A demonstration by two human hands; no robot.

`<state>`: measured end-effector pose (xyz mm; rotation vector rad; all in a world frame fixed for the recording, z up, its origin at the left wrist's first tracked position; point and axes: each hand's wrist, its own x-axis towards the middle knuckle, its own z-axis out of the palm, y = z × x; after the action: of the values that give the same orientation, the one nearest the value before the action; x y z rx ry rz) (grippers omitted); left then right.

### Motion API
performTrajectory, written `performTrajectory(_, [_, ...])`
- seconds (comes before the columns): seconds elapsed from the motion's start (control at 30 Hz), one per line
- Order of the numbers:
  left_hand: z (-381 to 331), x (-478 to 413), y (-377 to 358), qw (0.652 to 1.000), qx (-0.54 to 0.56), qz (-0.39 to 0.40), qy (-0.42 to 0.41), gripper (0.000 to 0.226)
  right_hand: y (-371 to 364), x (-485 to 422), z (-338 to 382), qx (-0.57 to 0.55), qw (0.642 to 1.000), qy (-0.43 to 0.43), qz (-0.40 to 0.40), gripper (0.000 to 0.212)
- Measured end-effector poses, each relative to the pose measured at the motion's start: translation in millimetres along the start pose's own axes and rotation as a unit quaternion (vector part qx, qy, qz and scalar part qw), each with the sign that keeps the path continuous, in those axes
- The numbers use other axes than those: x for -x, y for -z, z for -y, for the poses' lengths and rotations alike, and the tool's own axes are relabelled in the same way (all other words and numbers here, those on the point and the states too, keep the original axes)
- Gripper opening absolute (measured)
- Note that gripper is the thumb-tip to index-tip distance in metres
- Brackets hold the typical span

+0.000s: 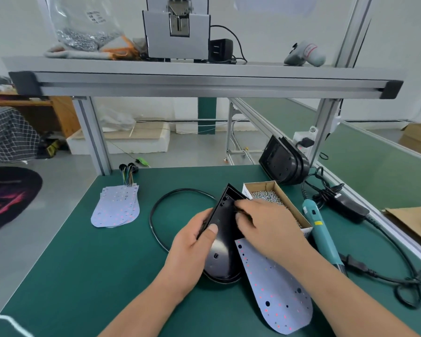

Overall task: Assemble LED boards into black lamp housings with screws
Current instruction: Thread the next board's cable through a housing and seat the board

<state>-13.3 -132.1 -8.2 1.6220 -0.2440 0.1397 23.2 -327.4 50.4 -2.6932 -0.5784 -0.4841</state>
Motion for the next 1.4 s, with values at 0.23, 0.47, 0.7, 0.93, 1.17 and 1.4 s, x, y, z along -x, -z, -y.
performTrajectory(0.23, [-1,1,1,1.0,-0.006,-0.017,-0.003,0.038,32,11,-42,-0.054,0.989,-0.132,-0.03,0.048])
performTrajectory(0.47, [-2,1,0,0.999,-0.007,-0.048,0.016,0.036,47,16,-56,0.059,0.969,-0.124,0.203,0.08])
performTrajectory(0.7, [-4,-1,1,0.993,0.011,-0.117,0.028,0.035,43,21,-44,0.058,0.966,-0.102,0.23,0.071])
performTrajectory(0.93, [-5,-2,0,0.99,0.013,-0.137,0.035,0.033,33,19,-46,-0.063,0.967,-0.075,0.236,0.03])
performTrajectory(1.17, [-4,-3,1,0.99,-0.002,-0.13,0.05,0.027,33,15,-46,-0.447,0.876,-0.141,0.114,0.014])
performTrajectory(1.4, [-5,0,2,0.995,0.007,-0.088,0.046,0.041,-3,16,-25,-0.482,0.856,-0.18,0.049,0.007])
